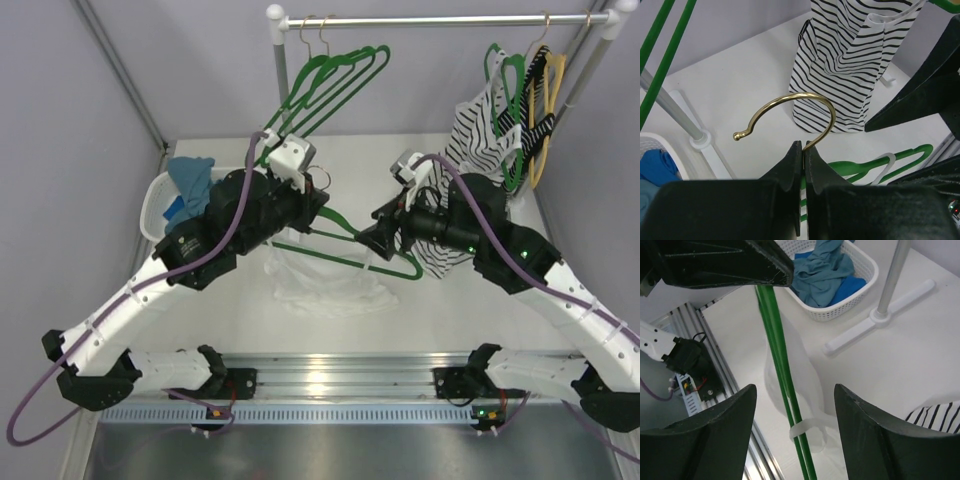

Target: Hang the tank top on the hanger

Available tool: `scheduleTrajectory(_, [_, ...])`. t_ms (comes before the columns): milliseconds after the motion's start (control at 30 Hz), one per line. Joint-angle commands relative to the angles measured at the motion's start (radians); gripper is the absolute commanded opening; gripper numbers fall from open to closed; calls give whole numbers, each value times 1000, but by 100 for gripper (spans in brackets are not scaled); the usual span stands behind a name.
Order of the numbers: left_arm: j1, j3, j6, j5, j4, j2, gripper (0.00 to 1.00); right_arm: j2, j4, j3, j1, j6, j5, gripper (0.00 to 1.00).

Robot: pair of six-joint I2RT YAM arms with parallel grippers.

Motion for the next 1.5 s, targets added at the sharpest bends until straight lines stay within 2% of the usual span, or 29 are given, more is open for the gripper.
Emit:
scheduleTrajectory(0, [-5,96,58,22,-17,14,0,20,50,56,-9,-21,-144,64])
scheduleTrajectory(233, [-6,182,73,45,-26,60,0,18,74,19,-9,-4,-158,64])
scheduleTrajectory(500, [-6,245,59,92,-5,104,0,1,100,-1,-9,9,-126,58])
scheduleTrajectory(600, [-8,257,56,102,1,112,0,-8,112,-13,-9,13,-115,50])
scheduleTrajectory(633, [-6,260,53,103,3,114,0,-11,113,-17,-7,17,-109,42])
scheduleTrajectory(700, [-8,262,50,109,10,115,0,-9,109,-20,-7,16,-98,34])
scheduleTrajectory(733, [-8,265,49,111,13,117,0,-9,104,-20,-9,17,-89,26])
scheduleTrajectory(867, [-8,272,43,120,18,124,0,-17,113,-24,-7,22,-72,8])
scheduleTrajectory(933, [-8,275,41,125,18,128,0,-37,124,-33,-7,28,-52,0])
scheduleTrajectory(967, [-8,278,40,126,20,129,0,-46,132,-37,-7,28,-48,0])
scheduleTrajectory(1033, [-8,275,36,117,24,128,8,-68,136,-41,-7,23,-35,0])
scheduleTrajectory(1067, [-8,274,36,112,30,125,20,-72,133,-40,-7,23,-37,0])
scheduleTrajectory(1167, [-8,275,36,105,47,121,39,-80,114,-23,-9,20,-43,0])
scheduleTrajectory(1267, [-8,278,38,97,58,120,47,-91,107,-21,-6,25,-54,0])
scheduleTrajectory(1367, [-8,279,35,94,73,114,50,-103,83,-14,-7,31,-72,0])
scheduleTrajectory(1400, [-8,280,35,94,81,109,62,-103,60,-10,-7,28,-75,0])
scheduleTrajectory(1467, [-8,278,33,91,90,103,63,-106,40,-3,-7,28,-88,0])
